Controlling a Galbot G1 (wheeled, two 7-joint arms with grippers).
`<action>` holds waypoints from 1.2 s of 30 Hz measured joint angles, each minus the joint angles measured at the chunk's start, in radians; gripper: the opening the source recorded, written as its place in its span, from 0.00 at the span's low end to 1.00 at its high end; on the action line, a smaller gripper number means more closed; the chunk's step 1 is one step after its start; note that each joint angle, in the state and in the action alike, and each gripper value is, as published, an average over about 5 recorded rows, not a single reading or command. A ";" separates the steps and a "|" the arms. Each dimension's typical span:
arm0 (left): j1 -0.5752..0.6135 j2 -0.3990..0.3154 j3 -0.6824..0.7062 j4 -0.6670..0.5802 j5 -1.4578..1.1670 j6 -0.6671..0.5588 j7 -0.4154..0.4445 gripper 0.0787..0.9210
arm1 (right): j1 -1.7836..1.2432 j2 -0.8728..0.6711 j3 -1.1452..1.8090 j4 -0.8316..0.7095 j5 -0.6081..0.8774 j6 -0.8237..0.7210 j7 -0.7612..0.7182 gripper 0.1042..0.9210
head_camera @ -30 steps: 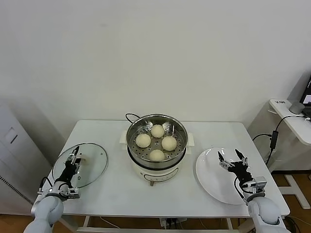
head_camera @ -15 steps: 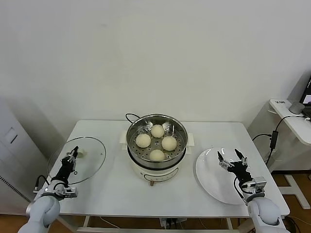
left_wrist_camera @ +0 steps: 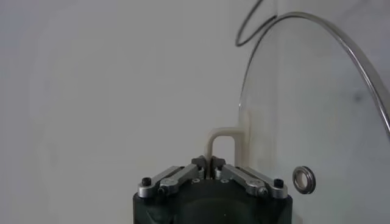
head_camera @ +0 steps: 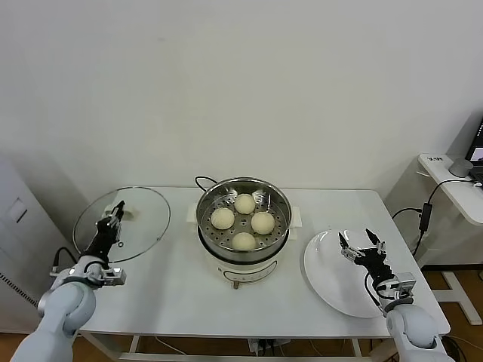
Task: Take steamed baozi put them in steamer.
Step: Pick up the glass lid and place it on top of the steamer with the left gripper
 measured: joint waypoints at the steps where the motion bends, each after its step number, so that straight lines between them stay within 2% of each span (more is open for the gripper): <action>1: -0.005 0.007 0.009 -0.016 -0.005 0.013 0.013 0.04 | 0.000 -0.001 0.001 0.000 0.001 0.000 0.000 0.88; 9: -0.052 0.058 0.100 -0.142 -0.036 0.142 0.112 0.04 | 0.007 -0.007 0.009 -0.004 0.006 0.000 0.000 0.88; 16: -0.123 0.060 0.244 -0.228 -0.015 0.304 0.192 0.04 | 0.008 -0.015 0.012 -0.008 0.008 -0.001 0.002 0.88; 26: -0.239 -0.008 0.451 -0.235 0.066 0.458 0.263 0.04 | 0.003 -0.018 0.020 -0.008 0.011 -0.002 0.002 0.88; 36: -0.299 -0.099 0.549 -0.191 0.166 0.551 0.328 0.04 | 0.008 -0.020 0.023 -0.015 0.006 -0.001 0.000 0.88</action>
